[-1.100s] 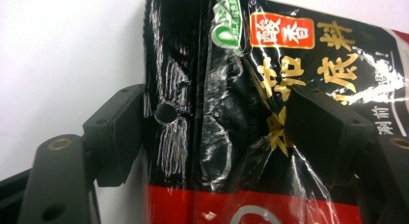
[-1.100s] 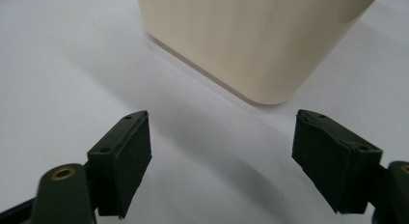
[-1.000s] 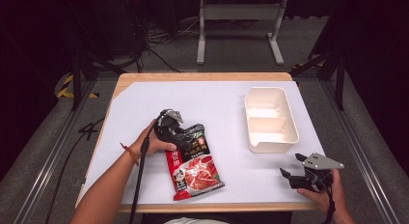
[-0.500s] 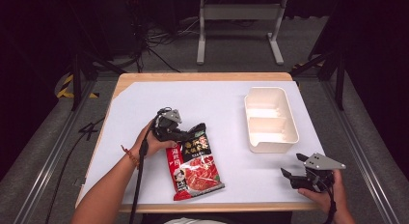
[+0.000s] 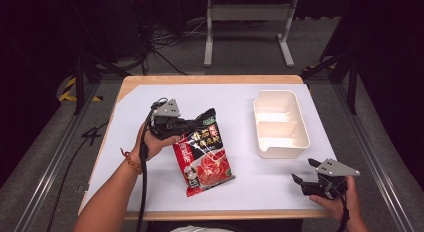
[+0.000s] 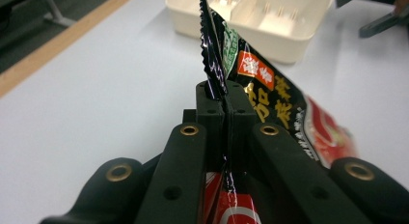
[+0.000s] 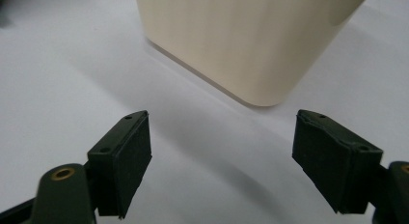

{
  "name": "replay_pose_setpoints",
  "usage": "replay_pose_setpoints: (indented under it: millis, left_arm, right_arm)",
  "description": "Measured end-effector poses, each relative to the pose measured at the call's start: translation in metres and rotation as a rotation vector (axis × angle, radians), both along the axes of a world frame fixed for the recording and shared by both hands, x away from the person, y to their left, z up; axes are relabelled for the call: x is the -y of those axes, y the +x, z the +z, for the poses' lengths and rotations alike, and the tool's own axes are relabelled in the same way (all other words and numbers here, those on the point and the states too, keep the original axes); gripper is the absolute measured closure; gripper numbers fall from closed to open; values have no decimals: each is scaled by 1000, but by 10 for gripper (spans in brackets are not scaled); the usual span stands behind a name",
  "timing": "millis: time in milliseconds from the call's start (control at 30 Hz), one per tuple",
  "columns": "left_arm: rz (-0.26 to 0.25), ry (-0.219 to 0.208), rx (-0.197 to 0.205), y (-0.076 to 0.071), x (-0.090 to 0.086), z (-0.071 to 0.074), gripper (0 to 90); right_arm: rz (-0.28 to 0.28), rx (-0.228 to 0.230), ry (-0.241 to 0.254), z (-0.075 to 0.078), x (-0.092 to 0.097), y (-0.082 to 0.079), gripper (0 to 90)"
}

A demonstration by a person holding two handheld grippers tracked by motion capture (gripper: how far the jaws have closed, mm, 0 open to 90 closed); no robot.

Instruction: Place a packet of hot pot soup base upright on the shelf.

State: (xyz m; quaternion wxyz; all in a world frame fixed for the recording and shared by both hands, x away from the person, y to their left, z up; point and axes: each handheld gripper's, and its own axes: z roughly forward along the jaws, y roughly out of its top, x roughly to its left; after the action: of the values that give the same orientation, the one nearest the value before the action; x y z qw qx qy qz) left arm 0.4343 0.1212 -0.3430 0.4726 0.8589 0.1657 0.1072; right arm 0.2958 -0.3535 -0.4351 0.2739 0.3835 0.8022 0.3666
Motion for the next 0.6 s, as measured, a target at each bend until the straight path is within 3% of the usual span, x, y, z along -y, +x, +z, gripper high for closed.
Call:
replay_pose_setpoints:
  millis: [100, 267, 467, 600]
  left_arm:
    - [-13, -30, 28, -6, 2, 15, 875]
    - [-24, -37, 55, -12, 8, 30, 875]
    - [-31, -67, 57, -15, 17, 45, 874]
    - [-36, -118, 31, -11, 25, 52, 872]
  right_arm:
    - [-2, 0, 3, 0, 0, 0, 209]
    - [-3, 1, 5, 0, 0, 0, 210]
    - [0, -1, 8, 0, 1, 0, 210]
    - [-1, -4, 6, -1, 1, 0, 209]
